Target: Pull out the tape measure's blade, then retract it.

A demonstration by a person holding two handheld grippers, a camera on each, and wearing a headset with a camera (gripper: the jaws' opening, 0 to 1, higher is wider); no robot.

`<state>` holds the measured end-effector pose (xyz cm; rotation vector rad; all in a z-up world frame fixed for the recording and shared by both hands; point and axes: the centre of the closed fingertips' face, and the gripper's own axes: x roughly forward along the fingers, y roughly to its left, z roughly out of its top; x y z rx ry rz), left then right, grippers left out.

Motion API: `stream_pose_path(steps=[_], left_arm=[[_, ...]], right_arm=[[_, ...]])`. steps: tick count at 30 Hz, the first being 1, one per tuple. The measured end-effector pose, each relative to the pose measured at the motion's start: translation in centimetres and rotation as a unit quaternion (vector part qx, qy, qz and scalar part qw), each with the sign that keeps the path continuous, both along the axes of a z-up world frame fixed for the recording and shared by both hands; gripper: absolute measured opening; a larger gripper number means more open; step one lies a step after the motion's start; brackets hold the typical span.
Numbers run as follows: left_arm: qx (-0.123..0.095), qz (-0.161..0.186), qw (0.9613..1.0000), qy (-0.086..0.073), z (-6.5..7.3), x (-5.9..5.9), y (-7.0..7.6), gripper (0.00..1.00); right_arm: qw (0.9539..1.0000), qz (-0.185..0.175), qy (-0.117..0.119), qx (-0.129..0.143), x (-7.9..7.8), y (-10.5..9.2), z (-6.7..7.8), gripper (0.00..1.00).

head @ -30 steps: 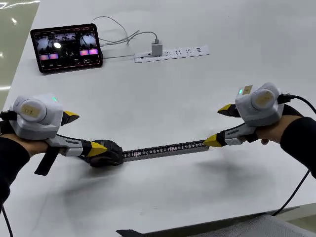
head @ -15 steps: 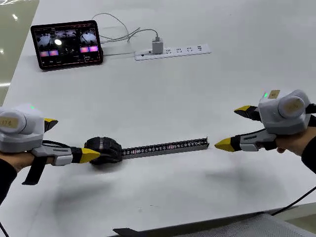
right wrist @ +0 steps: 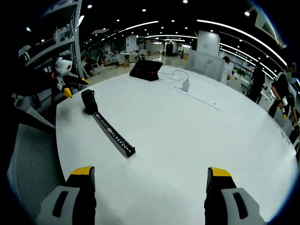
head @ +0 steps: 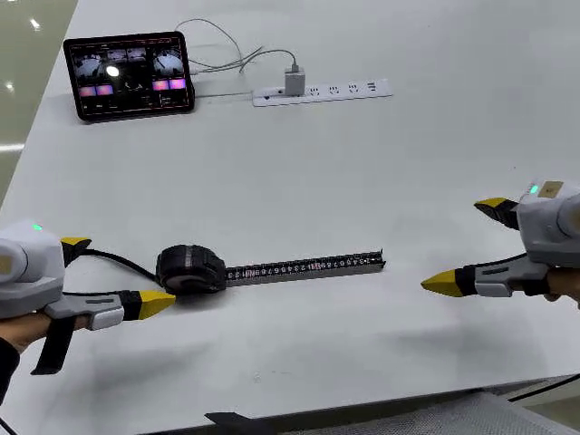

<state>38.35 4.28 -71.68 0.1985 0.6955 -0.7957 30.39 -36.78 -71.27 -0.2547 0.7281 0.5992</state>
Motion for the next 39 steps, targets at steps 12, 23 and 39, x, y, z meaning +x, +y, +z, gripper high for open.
stream_pose_path(steps=[12, 23, 39], left_arm=[[0.001, -0.010, 0.9996, -0.028, 0.5, -1.5, 0.9, 0.99], [0.015, -0.016, 0.9990, -0.040, -0.6, -3.8, 2.1, 0.99], [0.018, -0.017, 0.9993, -0.028, -0.8, -5.2, 2.8, 0.99]], right_arm=[[0.9998, -0.021, 0.005, -0.005, -3.5, -2.9, -0.1, 0.99], [0.9994, -0.029, -0.013, -0.010, -5.4, -4.3, -0.6, 0.99], [0.9991, -0.038, -0.020, -0.004, -7.2, -5.4, -0.8, 0.99]])
